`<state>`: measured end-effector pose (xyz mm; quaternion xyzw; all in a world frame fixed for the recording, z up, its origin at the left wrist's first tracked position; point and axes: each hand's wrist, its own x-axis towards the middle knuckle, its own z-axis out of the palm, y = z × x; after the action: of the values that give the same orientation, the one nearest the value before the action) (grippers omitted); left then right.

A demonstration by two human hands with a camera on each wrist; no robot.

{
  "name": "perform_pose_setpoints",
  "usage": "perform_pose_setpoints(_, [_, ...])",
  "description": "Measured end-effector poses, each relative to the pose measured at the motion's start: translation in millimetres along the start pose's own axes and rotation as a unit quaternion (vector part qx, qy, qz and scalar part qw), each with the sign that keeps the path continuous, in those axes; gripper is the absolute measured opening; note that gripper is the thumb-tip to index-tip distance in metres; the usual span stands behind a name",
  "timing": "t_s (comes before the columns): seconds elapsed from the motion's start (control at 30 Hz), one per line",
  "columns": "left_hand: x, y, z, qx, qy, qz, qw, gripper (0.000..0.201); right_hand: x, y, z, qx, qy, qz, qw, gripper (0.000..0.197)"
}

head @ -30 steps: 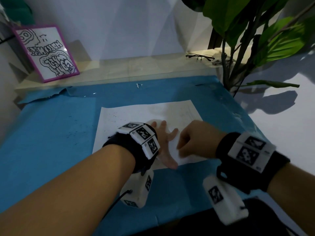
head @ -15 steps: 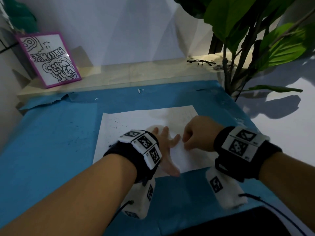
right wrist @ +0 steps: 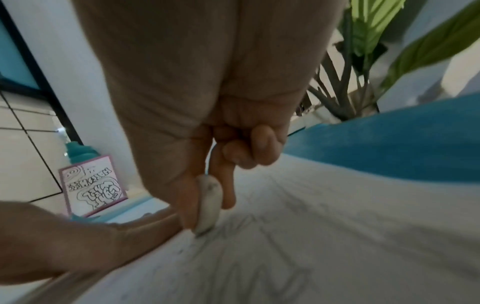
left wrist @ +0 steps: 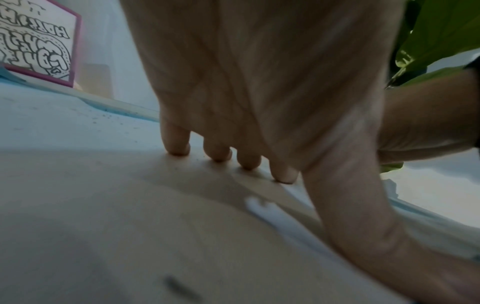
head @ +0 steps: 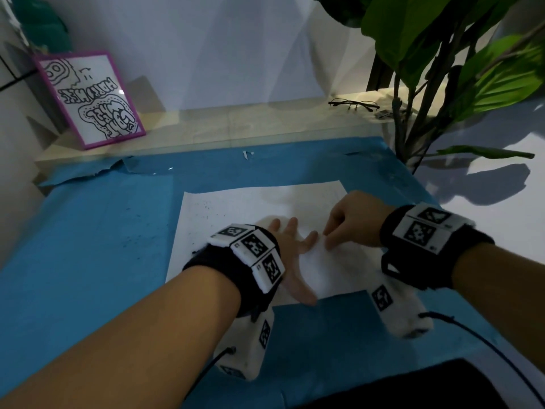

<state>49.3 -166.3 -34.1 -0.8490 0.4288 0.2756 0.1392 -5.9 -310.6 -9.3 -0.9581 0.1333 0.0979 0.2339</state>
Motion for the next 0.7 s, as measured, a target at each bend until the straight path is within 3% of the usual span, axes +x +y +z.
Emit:
perform_pose_setpoints(0.13, [2, 0, 1, -0.012, 0.004, 0.011, 1.000, 0.110, -8, -14, 17, -0.031, -0.066, -0.059, 0.996, 0.013])
perform_pose_setpoints(0.3, [-1, 2, 1, -0.023, 0.013, -0.009, 1.000, 0.118, 4, -9, 5, -0.026, -0.001, -0.019, 0.999, 0.005])
perform_pose_setpoints(0.43, [6, 2, 3, 0.005, 0.012, 0.007, 1.000, 0.120, -6, -17, 16, -0.033, -0.072, -0.060, 0.995, 0.016])
perform_pose_setpoints(0.5, [1, 4, 1, -0.014, 0.011, -0.002, 1.000, 0.118, -2, -8, 11, 0.006, -0.034, -0.033, 0.999, 0.004])
perform_pose_setpoints(0.63, [-4, 2, -4, -0.030, 0.003, 0.001, 1.000, 0.121, 6, 8, 16, 0.104, 0.067, 0.000, 0.992, 0.004])
perform_pose_setpoints(0.67, [-6, 1, -4, -0.036, -0.002, 0.002, 0.999, 0.121, 4, 12, 23, 0.196, 0.097, 0.023, 0.975, 0.006])
perform_pose_setpoints(0.7, [-7, -1, -4, -0.037, -0.010, 0.002, 0.999, 0.121, 2, 17, 30, 0.315, 0.126, 0.055, 0.939, 0.007])
